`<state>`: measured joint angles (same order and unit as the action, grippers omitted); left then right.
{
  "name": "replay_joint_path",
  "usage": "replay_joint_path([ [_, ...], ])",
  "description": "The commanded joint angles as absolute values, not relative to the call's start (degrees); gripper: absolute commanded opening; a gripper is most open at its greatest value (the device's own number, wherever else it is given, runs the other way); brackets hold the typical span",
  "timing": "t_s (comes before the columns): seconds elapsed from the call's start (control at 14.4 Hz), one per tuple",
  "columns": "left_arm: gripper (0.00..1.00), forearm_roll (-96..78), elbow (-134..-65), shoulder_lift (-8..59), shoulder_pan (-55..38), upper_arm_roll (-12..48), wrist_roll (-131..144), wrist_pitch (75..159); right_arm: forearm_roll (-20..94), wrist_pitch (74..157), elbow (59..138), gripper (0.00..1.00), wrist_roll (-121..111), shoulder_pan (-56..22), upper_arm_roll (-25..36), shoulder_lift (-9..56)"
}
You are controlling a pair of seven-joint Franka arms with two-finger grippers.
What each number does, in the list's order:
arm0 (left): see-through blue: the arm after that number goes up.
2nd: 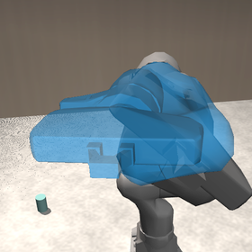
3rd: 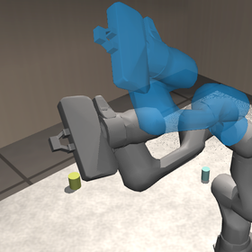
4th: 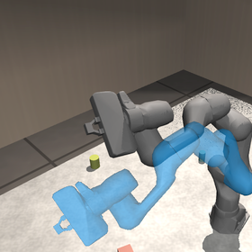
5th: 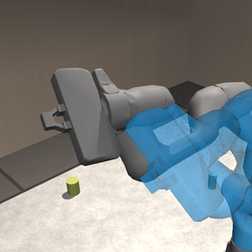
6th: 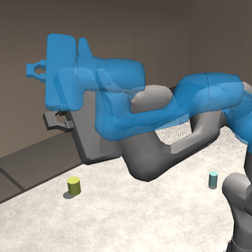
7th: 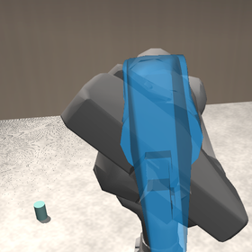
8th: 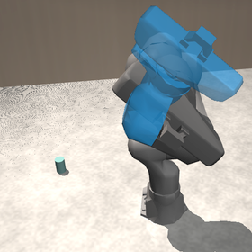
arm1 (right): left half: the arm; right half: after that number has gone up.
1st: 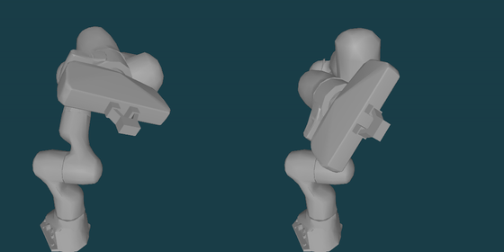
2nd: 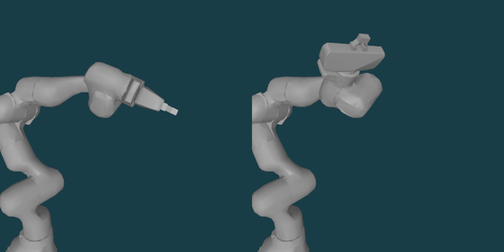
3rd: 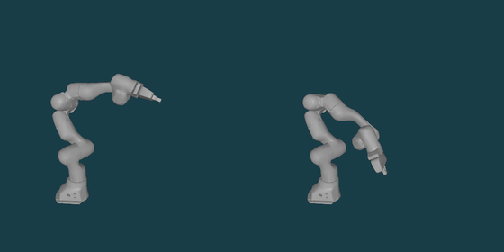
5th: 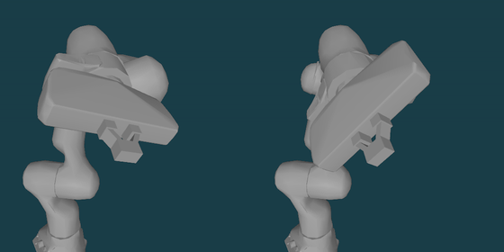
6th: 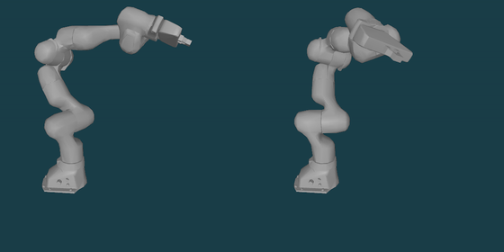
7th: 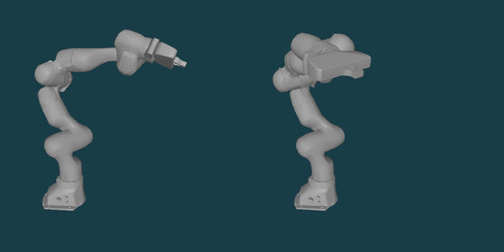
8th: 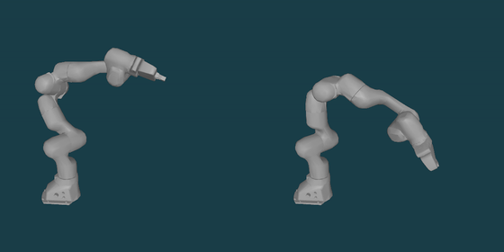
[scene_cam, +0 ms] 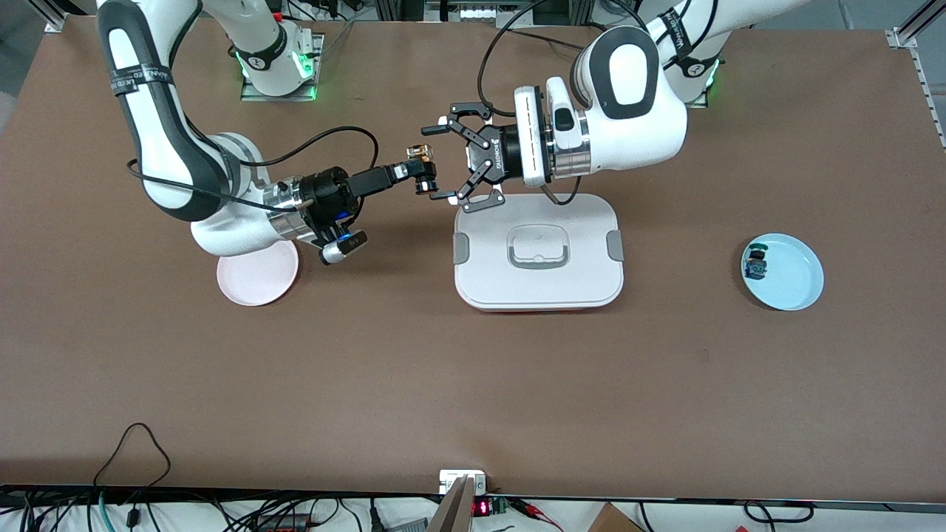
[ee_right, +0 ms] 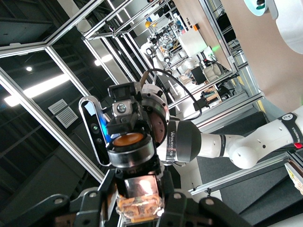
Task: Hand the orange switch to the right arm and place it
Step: 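Close the right gripper on the orange switch held by the left gripper, then open the left gripper and pull it back from the switch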
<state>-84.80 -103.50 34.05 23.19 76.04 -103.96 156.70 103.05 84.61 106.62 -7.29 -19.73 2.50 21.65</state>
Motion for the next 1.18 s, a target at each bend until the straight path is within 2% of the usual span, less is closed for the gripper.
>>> replay_joint_path([
  [0.0,1.0,-86.75,-102.57,34.01,23.2,76.11,-104.24,156.45,103.1,84.9,107.84,0.0,-7.65,-20.13,3.51,20.13],
  [0.21,1.0,-86.57,-102.66,33.93,23.47,76.11,-104.33,156.1,98.38,84.03,107.75,0.0,-8.26,-19.86,5.62,19.87],
  [0.7,1.0,-85.87,-102.66,33.93,25.57,74.28,-103.89,148.02,81.07,81.04,107.67,0.0,-12.74,-18.46,10.19,18.02],
  [1.11,1.0,-83.77,-102.31,33.84,27.07,71.38,-103.8,139.94,64.72,80.86,107.05,0.0,-18.79,-14.42,10.2,18.02],
])
